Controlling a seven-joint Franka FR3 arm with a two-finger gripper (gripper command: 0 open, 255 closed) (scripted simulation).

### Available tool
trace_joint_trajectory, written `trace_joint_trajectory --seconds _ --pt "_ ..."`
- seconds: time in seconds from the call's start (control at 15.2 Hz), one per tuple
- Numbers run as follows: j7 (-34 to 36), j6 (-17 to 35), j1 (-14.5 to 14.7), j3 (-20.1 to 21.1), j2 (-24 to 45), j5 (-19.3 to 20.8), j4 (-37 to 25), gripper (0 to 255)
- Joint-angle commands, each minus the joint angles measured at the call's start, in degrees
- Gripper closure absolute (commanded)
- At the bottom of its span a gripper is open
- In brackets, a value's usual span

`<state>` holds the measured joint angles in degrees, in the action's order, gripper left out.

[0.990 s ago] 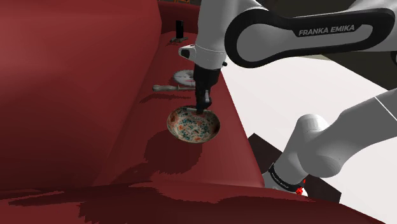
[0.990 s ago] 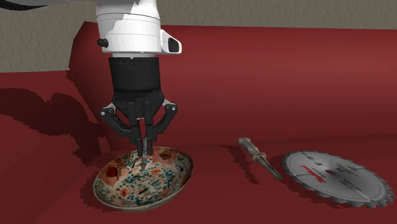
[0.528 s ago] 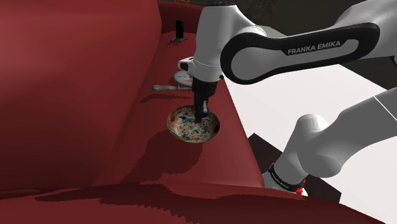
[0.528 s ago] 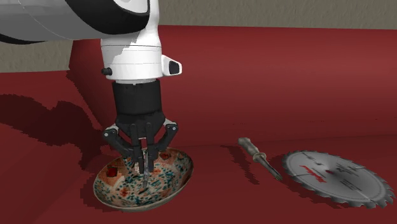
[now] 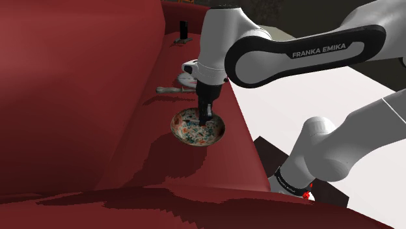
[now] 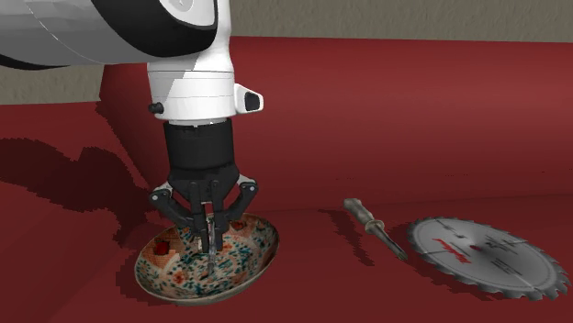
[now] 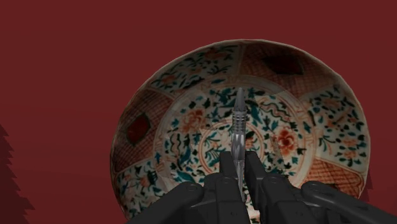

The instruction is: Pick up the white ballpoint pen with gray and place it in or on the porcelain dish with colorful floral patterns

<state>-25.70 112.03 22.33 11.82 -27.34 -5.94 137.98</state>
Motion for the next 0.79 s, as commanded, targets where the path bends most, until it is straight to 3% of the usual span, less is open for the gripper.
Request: trace_joint_trajectory --seconds 0.0,0.33,0.59,0.73 --pt "0.0 0.0 0.0 0.0 0.0 0.0 0.0 0" --pt "0.0 0.0 0.0 0.0 0.0 0.0 0.0 0" --pt "0.0 -7.5 -0.2 -0.6 -1.0 0.3 -6.5 0" --pt "0.0 -7.5 -0.2 -0.6 -1.0 0.3 -6.5 0"
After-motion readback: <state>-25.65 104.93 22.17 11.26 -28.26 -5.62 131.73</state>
